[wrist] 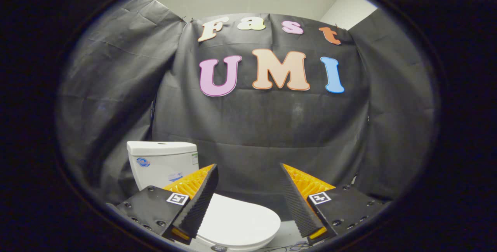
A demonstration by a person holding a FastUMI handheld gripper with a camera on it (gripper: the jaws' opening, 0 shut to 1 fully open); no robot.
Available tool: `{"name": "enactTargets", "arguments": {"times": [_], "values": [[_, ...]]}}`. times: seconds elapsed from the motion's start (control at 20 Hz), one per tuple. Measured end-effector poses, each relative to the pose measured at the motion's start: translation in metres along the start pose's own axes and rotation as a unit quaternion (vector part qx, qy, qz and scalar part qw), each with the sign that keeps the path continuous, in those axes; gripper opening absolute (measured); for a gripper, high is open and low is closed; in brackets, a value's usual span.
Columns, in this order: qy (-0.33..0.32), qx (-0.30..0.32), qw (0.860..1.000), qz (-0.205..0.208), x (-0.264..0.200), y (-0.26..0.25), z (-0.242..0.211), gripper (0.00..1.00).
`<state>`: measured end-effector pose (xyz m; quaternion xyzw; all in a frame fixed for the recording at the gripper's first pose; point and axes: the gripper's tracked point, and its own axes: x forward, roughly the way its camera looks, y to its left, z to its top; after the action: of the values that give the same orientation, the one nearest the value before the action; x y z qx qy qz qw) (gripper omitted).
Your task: Open the toilet lid.
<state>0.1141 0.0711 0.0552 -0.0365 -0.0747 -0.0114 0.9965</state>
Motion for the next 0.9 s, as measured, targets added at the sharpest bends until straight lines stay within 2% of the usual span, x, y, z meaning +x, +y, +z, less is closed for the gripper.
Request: {"name": "enactTargets", "arguments": {"times": [0.35, 0.6, 0.9], "values": [[-0.029, 0.002, 0.999, -0.018, -0.006, 0.065, 0.027, 0.96], [-0.051, 0.022, 0.998, -0.033, -0.018, 0.083, 0.04, 0.95], [-0.048, 0.074, 0.991, -0.098, -0.038, 0.076, 0.036, 0.93]]}}
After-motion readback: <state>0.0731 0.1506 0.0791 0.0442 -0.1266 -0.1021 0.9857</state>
